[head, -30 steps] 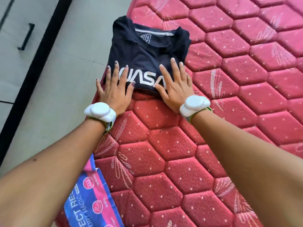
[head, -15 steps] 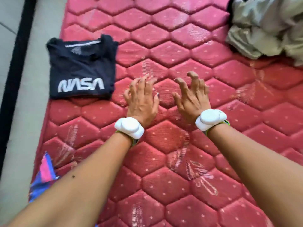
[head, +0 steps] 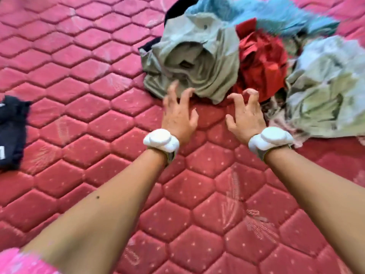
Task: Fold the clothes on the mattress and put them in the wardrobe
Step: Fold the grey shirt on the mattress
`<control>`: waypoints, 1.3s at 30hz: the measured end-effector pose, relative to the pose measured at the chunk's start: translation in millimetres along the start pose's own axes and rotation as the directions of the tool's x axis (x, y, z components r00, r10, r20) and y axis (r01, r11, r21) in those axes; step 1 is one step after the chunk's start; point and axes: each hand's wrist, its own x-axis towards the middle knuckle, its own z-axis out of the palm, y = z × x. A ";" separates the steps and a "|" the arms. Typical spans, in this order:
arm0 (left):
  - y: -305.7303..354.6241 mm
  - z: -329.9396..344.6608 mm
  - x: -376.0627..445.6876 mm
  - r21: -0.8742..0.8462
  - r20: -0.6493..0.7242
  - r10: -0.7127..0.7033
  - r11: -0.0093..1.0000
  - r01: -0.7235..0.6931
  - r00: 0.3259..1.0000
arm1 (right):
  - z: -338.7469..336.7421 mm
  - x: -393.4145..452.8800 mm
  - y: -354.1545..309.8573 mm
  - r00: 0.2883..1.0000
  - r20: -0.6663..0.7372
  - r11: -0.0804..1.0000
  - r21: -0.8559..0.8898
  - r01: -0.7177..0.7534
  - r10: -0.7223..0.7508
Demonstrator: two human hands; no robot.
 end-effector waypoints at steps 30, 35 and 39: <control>-57.8 -40.1 -153.9 -0.215 -0.134 -0.879 0.477 0.852 0.458 | 34.5 -80.8 -62.2 0.823 0.528 0.770 0.429 -0.472 0.210; -69.4 -68.3 -164.6 -0.182 -0.153 -0.838 0.544 0.819 0.523 | 52.1 -134.7 -96.0 0.694 0.690 0.822 0.263 -0.505 0.206; -82.5 -115.1 -204.6 -0.113 -0.451 -0.834 0.406 0.907 0.318 | 32.0 -223.4 -129.1 -0.098 0.992 0.962 0.044 -0.271 -0.073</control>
